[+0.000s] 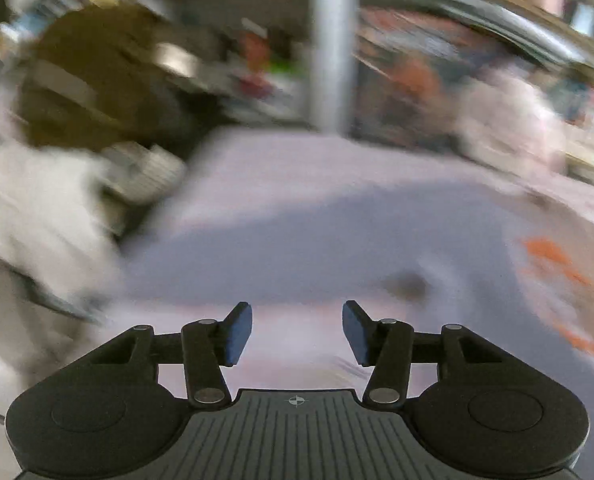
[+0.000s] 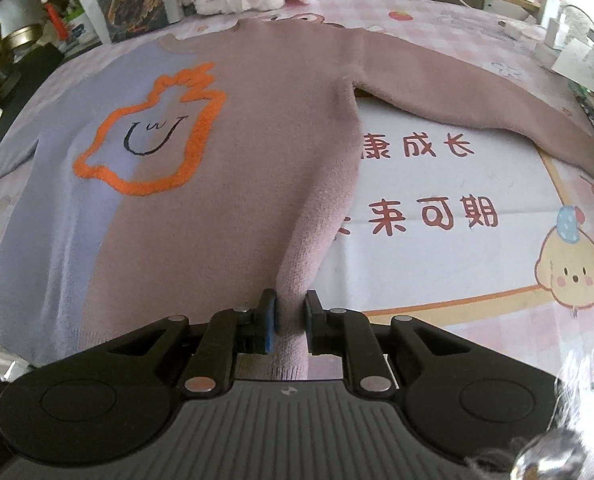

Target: Fold clothes

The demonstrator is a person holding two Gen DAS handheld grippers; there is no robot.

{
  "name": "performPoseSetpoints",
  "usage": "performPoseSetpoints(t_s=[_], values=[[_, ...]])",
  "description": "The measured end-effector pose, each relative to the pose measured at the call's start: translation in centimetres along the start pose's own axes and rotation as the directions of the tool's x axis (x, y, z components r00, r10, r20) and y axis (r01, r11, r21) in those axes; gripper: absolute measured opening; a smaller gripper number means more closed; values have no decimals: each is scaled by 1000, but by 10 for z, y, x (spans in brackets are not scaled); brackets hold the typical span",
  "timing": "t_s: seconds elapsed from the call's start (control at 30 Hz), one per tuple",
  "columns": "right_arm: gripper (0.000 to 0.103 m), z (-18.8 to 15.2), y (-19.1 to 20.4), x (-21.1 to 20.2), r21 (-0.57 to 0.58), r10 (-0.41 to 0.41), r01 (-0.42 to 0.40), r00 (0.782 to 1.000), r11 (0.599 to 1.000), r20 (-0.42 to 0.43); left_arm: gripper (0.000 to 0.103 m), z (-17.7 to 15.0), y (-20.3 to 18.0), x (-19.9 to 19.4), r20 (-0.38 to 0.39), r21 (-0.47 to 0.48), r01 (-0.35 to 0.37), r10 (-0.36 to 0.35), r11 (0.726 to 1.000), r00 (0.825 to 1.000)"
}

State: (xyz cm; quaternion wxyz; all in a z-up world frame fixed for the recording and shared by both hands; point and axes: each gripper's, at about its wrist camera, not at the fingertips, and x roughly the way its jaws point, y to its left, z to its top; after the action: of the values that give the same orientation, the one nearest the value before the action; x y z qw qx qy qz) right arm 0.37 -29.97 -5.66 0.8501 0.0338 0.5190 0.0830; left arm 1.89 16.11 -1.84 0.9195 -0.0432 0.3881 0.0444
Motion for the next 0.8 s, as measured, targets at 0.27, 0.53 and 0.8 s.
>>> performPoseSetpoints(t_s=[0.27, 0.53, 0.8], values=[[24, -8, -7, -7, 71, -30, 28, 999, 997, 36, 53, -34, -58, 19, -137, 71, 144, -134, 987, 982], [28, -9, -14, -6, 129, -54, 46, 997, 991, 59, 60, -36, -62, 23, -130, 34, 166, -161, 985, 978], [12, -14, 4, -11, 37, -6, 5, 1000, 999, 10, 37, -35, -64, 25, -127, 73, 172, -162, 982, 979]])
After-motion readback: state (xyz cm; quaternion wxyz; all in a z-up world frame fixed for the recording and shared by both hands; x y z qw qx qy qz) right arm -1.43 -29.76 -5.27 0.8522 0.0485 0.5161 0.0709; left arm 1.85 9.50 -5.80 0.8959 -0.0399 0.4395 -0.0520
